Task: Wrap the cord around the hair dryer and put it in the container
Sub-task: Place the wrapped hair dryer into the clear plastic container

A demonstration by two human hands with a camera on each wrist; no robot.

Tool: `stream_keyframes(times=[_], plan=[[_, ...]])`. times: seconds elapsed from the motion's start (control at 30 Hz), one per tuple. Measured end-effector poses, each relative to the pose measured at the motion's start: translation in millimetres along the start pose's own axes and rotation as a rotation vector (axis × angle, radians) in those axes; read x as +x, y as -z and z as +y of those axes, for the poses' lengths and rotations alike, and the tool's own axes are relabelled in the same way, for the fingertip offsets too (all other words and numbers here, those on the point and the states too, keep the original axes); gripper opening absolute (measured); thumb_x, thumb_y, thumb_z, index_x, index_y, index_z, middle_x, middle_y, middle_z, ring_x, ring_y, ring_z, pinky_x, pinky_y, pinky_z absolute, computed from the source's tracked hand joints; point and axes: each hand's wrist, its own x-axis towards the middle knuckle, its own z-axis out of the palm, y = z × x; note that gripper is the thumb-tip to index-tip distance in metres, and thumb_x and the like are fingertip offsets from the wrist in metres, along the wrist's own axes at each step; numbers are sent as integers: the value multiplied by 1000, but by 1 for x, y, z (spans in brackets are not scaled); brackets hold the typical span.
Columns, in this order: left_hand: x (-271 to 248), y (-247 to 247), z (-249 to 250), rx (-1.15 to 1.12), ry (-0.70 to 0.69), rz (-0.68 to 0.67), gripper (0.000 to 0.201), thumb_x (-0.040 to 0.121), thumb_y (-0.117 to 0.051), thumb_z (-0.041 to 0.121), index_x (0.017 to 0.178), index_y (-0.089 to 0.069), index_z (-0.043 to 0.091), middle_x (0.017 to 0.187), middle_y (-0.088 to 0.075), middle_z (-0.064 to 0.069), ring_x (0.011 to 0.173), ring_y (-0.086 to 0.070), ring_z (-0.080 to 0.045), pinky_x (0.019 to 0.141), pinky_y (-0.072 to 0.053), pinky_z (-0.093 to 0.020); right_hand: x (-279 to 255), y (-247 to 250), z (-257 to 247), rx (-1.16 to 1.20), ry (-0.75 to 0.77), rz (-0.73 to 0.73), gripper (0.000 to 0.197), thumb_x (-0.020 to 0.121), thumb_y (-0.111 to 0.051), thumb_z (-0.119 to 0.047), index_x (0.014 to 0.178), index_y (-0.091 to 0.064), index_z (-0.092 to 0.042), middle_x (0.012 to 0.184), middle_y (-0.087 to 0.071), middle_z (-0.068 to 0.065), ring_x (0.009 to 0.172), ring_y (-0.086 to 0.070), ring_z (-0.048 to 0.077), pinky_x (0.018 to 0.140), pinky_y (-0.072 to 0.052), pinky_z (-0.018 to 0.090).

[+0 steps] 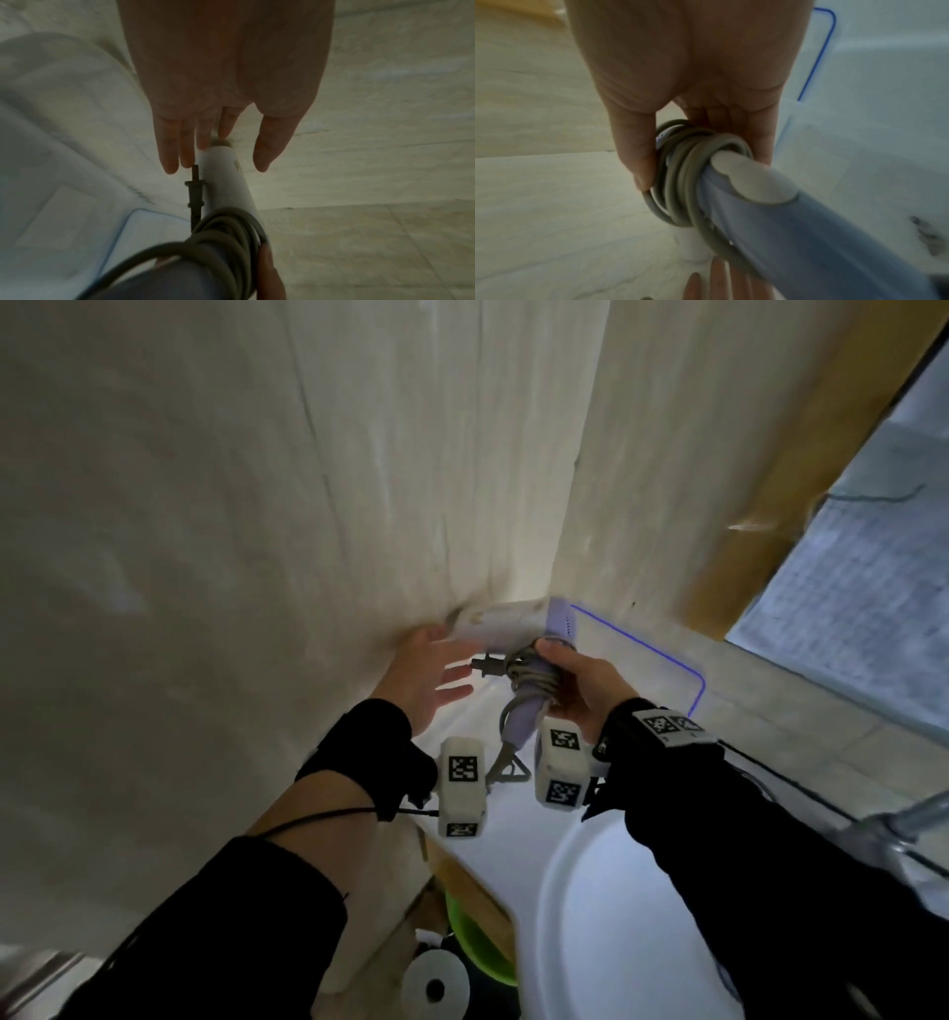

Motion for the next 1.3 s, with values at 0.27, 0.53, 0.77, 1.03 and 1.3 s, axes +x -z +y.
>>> stream_keyframes(times=[0.27, 0.53, 0.77, 1.03, 1.3], plan=[[8, 12, -23, 178, 168, -79, 23, 87, -62, 13, 108, -53, 10, 103, -59, -10, 90, -61, -32, 80, -50, -42, 24, -5, 26, 147, -148, 83, 51, 82, -65, -20, 126, -53, 5, 108, -62, 23, 69, -64, 31, 48, -55, 30], [11, 19, -30, 358, 271, -336, 18, 85, -61, 3, 103, -60, -1, 66, -70, -8, 54, -69, -20, 52, -57, -29, 31, -8, 15, -39, -250, 90, 31, 89, -53, -9, 119, -54, 0, 87, -64, 17, 73, -61, 29, 58, -49, 37], [16, 16, -31, 427, 294, -284, 18, 84, -49, -16, 79, -56, 0, 39, -60, -7, 32, -59, -15, 37, -48, -19, 33, -17, 15, -437, -299, 73, 25, 91, -39, 0, 72, -43, -14, 81, -45, 6, 69, -48, 16, 64, -47, 27], [31, 6, -48, 751, 302, -276, 13, 80, -55, -5, 80, -61, 6, 73, -53, -19, 50, -51, -23, 55, -42, -25, 44, -30, 17, -758, -362, 59, 23, 88, -47, -3, 67, -45, -12, 78, -46, 4, 80, -48, 23, 105, -43, 38], [42, 5, -54, 956, 346, -235, 6, 84, -60, 6, 83, -61, -1, 87, -59, -17, 82, -59, -25, 66, -43, -26, 50, -26, 12, -753, -406, -24, 23, 91, -43, -2, 69, -45, -10, 77, -44, 5, 67, -45, 14, 63, -43, 23]])
